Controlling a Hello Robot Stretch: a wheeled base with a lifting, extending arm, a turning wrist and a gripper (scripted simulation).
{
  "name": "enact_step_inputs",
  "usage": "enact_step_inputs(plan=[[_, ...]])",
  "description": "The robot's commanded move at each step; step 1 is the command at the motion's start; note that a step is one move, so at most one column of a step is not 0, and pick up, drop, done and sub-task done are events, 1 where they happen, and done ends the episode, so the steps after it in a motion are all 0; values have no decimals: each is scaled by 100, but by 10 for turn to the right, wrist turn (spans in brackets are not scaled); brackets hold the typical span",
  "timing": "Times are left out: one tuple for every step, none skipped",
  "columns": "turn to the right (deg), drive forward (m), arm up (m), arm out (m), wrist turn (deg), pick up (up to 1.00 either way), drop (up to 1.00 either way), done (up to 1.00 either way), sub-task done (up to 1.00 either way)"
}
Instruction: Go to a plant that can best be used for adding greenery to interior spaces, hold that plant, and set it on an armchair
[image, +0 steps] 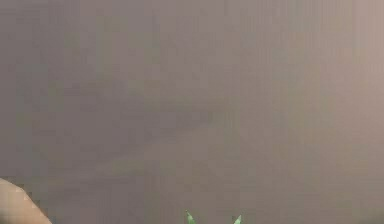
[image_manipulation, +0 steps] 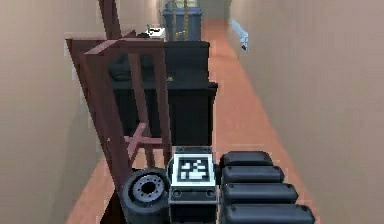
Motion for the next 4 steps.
enact_step_inputs(plan=[[-180,0,0,0,0,0,0,0,0],[0,10,0,0,0,0,0,0,0],[450,0,0,0,0,0,0,0,0],[450,0,0,0,0,0,0,0,0]])
